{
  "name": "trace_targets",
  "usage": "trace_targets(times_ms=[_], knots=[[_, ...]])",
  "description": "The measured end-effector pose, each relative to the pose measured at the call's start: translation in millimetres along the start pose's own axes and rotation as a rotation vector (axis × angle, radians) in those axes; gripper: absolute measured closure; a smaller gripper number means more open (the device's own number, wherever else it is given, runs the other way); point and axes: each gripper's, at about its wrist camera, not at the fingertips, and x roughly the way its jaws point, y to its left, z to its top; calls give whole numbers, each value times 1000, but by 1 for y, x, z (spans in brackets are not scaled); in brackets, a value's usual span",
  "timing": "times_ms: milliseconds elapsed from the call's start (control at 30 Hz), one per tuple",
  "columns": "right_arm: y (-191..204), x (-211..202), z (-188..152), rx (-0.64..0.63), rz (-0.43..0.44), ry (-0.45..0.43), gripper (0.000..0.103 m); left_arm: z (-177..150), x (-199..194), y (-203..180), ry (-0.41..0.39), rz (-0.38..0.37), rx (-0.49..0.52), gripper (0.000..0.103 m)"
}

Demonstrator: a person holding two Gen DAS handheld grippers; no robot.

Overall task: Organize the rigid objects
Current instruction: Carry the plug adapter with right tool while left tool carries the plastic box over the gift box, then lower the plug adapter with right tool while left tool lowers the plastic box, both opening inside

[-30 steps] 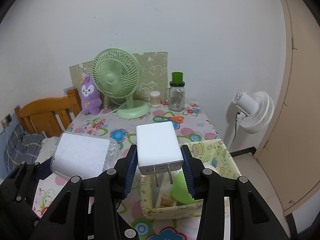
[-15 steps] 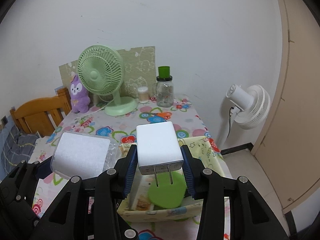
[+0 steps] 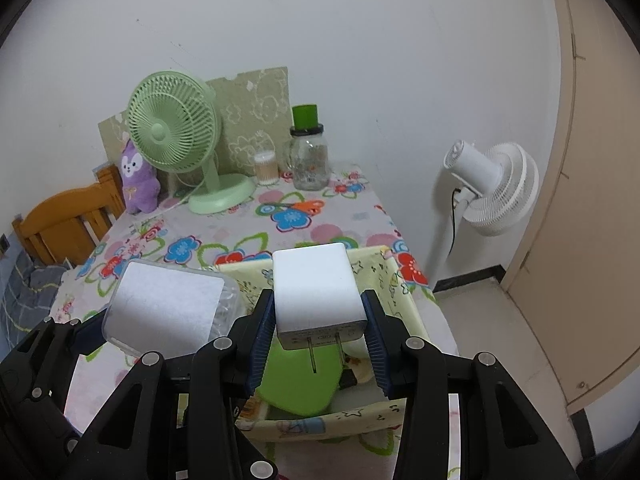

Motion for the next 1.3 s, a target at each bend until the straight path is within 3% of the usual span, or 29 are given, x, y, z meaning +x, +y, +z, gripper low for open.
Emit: trace_targets(times_ms=[667, 1033, 1300], knots=[[-27, 58, -19, 62, 2, 146, 57, -8, 53, -19, 112, -8, 53, 14], [-30, 67, -17, 34, -24, 162, 56, -7, 63, -25, 134, -22, 59, 14], [-33, 65, -14, 21, 6, 195, 53, -5, 65, -26, 149, -34, 56, 14]])
